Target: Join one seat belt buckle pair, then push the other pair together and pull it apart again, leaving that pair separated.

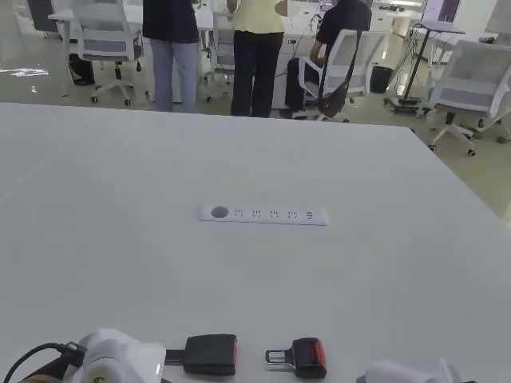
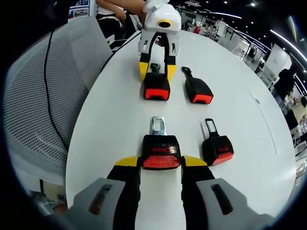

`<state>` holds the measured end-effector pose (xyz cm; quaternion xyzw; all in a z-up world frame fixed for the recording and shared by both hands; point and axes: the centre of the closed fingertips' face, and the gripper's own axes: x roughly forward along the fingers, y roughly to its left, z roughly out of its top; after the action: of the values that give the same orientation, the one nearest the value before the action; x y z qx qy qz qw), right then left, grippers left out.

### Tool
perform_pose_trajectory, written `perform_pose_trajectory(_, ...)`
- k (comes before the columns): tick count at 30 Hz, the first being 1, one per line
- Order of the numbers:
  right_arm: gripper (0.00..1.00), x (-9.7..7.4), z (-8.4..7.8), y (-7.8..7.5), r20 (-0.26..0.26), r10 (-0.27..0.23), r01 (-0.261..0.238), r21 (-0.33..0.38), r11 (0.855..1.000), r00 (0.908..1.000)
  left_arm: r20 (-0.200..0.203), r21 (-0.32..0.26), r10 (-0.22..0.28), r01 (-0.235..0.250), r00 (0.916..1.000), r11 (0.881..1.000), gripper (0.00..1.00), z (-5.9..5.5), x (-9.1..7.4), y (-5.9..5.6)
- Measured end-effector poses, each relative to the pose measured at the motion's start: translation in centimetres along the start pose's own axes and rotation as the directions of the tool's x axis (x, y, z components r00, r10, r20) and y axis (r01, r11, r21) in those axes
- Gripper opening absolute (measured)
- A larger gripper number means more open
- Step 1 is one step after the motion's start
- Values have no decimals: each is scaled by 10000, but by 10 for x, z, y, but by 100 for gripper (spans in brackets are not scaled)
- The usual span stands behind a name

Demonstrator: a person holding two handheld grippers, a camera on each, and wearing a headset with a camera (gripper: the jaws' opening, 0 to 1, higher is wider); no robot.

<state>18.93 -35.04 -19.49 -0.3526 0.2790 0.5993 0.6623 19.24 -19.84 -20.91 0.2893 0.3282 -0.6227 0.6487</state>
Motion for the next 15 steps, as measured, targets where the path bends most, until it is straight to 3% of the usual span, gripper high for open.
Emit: perform_pose_trajectory(15, 31, 11, 19, -1, 276, 86, -86, 26, 10000, 9996, -28, -40, 23, -23, 10000, 10000, 32, 0, 0, -1)
